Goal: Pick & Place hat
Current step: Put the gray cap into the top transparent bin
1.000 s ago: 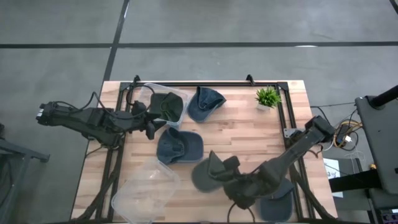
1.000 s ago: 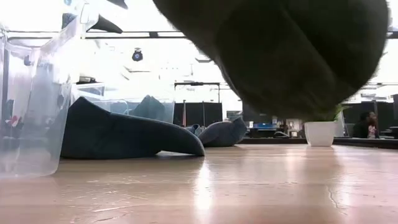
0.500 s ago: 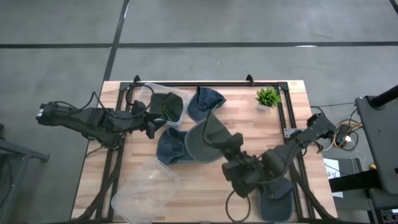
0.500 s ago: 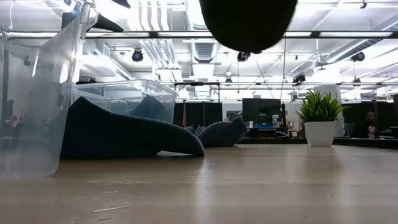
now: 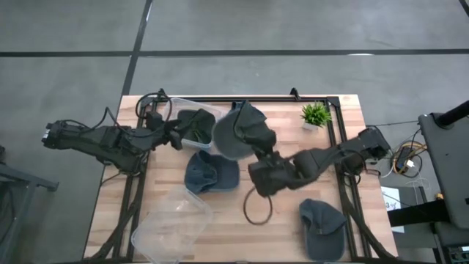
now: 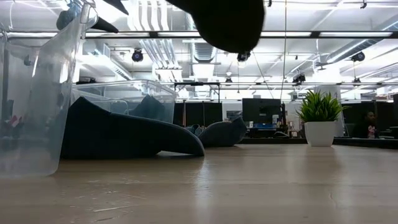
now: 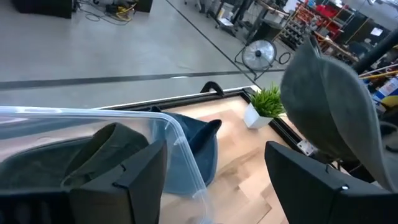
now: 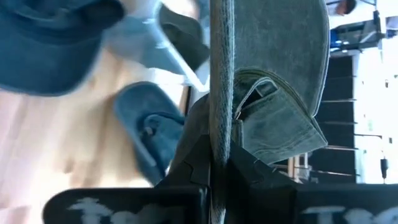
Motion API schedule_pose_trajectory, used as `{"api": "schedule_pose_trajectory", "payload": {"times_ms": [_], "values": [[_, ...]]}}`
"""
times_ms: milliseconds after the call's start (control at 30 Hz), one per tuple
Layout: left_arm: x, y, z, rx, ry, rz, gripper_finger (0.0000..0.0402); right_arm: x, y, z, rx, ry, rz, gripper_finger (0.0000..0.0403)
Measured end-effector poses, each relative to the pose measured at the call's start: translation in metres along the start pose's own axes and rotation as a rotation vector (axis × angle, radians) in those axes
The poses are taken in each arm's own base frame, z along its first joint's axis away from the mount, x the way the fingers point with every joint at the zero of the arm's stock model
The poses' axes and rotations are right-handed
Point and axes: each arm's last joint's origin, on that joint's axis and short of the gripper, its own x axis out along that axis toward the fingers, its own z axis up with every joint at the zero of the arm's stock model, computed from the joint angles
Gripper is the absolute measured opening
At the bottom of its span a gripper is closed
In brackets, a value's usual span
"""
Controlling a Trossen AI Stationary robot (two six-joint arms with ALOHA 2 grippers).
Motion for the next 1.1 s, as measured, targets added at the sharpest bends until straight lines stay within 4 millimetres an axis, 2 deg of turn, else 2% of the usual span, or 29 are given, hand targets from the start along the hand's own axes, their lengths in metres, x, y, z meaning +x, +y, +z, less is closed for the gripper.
{"api": "schedule_pose_trajectory", "payload": {"times_ms": [233, 400, 533, 667, 867, 1100], "values": [[-0.002, 0.003, 0.008, 0.018, -0.116, 0.093, 0.0263, 0.029, -0.031, 0.008, 0.039, -0.054, -0.084, 0.0011], [-0.011, 0.006, 0.024, 0.04, -0.24, 0.182, 0.0263, 0.045, -0.049, 0.004, 0.116, -0.044, -0.123, 0.0011], [-0.022, 0.009, 0.038, 0.017, -0.31, 0.218, 0.0263, 0.056, -0.058, 0.002, 0.157, -0.089, -0.069, 0.0011], [-0.025, 0.007, 0.043, -0.054, -0.298, 0.152, 0.0263, 0.064, -0.062, 0.002, 0.153, -0.102, -0.073, 0.0011], [-0.02, -0.01, 0.047, -0.16, -0.238, -0.05, 0.0263, 0.071, -0.071, 0.011, 0.078, -0.176, -0.124, 0.0011], [-0.017, -0.023, 0.05, -0.275, -0.204, -0.213, 0.0263, 0.086, -0.073, 0.009, 0.004, -0.141, -0.146, 0.0011]]}}
